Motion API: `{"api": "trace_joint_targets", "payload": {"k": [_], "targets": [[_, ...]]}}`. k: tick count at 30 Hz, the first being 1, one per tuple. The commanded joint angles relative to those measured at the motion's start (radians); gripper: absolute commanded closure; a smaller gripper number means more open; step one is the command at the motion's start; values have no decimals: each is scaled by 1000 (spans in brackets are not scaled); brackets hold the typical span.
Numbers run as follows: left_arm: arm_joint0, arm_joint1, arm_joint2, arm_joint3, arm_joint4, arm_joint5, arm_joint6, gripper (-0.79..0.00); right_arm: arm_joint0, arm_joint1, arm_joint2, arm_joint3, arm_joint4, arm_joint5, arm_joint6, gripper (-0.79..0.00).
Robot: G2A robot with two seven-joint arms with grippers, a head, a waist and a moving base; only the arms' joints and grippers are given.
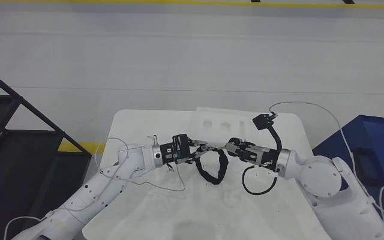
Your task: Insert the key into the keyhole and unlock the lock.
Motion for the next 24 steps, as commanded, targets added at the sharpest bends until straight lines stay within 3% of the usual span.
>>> {"api": "trace_joint_targets", "payload": {"k": [1, 9, 24], "targets": [[0, 0, 0, 0, 0, 0, 0, 0, 0, 0, 0, 0, 0, 0, 0, 0], [26, -4, -16, -9, 3, 15, -13, 0, -20, 0, -8, -30, -24, -9, -16, 0], [-24, -56, 49, 27, 54, 71, -37, 0, -63, -11, -97, -161, -244, 175, -137, 0]]}}
